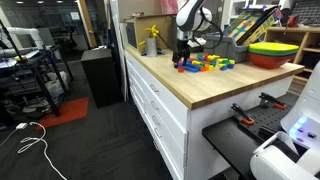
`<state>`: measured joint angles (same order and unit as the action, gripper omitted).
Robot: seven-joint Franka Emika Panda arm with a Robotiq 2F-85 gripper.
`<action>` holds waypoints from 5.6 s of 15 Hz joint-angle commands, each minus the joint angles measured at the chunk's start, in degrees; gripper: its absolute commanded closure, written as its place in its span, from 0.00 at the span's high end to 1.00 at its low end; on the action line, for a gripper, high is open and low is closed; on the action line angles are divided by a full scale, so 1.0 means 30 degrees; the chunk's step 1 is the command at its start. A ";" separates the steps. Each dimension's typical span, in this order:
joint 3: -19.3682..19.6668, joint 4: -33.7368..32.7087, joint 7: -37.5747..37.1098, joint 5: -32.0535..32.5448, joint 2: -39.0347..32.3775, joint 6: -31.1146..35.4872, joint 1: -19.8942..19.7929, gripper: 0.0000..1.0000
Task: Move the red block next to the grey tub
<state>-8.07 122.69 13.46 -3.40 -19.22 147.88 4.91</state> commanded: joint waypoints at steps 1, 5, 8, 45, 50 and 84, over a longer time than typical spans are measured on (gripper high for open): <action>0.0149 0.0731 -0.0147 0.0323 0.0699 0.0135 -0.0272 1.00; 0.0029 0.1026 -0.0121 0.0190 0.0673 0.0100 -0.0320 1.00; -0.0232 0.1303 -0.0071 0.0054 0.0682 0.0009 -0.0238 1.00; 0.3541 0.3181 -0.8303 0.4651 0.6514 -0.0384 -0.2176 0.11; 0.4033 0.2739 -0.8668 0.4738 0.5395 -0.0189 -0.2693 0.11; 0.6999 0.0993 -1.0745 0.7815 0.0494 0.0982 -0.1137 0.11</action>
<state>11.35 124.46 -16.14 18.17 -18.24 151.26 0.64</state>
